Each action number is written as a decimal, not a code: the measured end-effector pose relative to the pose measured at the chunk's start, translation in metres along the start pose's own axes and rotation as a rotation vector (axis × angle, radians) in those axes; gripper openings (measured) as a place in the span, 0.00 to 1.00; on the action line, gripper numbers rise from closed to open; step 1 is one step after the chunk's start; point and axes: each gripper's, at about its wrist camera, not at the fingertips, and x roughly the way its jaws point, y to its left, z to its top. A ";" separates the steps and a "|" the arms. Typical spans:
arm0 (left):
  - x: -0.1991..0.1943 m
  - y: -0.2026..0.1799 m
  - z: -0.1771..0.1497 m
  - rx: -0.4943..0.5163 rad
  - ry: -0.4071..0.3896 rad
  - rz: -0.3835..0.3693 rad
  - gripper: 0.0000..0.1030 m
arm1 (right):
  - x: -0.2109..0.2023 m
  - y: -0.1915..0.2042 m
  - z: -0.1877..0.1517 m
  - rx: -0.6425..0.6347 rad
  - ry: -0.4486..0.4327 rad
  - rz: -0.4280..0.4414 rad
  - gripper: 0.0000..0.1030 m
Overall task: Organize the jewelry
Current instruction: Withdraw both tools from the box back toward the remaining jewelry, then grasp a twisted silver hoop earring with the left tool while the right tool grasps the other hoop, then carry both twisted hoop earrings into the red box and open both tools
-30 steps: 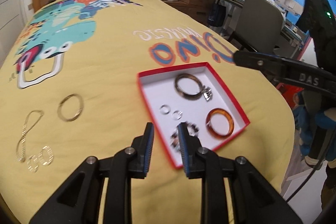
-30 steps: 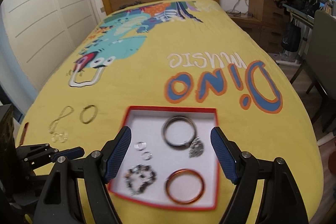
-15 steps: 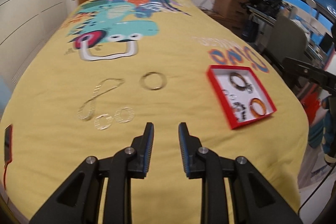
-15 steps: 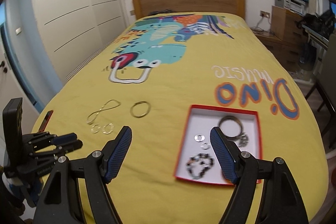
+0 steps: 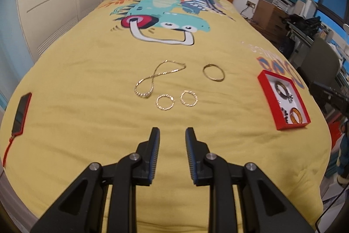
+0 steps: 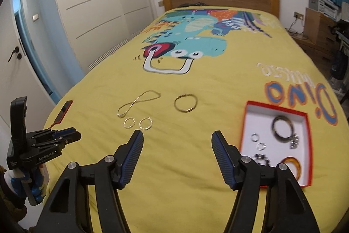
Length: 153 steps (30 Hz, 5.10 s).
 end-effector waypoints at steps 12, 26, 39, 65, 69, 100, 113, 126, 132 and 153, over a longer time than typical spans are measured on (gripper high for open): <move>0.075 0.018 0.009 -0.053 0.088 -0.021 0.22 | 0.083 0.011 -0.009 -0.038 0.104 0.065 0.59; 0.147 0.023 0.031 -0.095 0.149 -0.103 0.22 | 0.166 0.019 -0.013 -0.076 0.211 0.133 0.59; 0.180 0.021 0.035 -0.075 0.176 -0.127 0.23 | 0.205 0.025 -0.014 -0.119 0.259 0.166 0.59; 0.188 0.045 0.038 -0.179 0.152 -0.046 0.04 | 0.225 0.027 -0.007 -0.109 0.251 0.195 0.56; 0.179 0.046 0.032 -0.167 0.138 -0.041 0.04 | 0.236 0.034 0.003 -0.102 0.251 0.215 0.42; 0.071 -0.024 0.020 -0.059 0.034 -0.108 0.04 | 0.119 0.024 -0.002 -0.062 0.097 0.038 0.06; 0.077 -0.162 0.034 0.119 0.073 -0.238 0.04 | 0.039 -0.114 -0.038 0.086 0.065 -0.155 0.06; 0.174 -0.313 0.097 0.321 0.115 -0.288 0.04 | 0.071 -0.237 -0.010 0.123 0.098 -0.222 0.06; 0.228 -0.349 0.101 0.395 0.171 -0.236 0.04 | 0.107 -0.267 0.001 0.087 0.149 -0.233 0.06; 0.278 -0.358 0.101 0.399 0.172 -0.148 0.05 | 0.144 -0.285 -0.002 -0.012 0.229 -0.299 0.30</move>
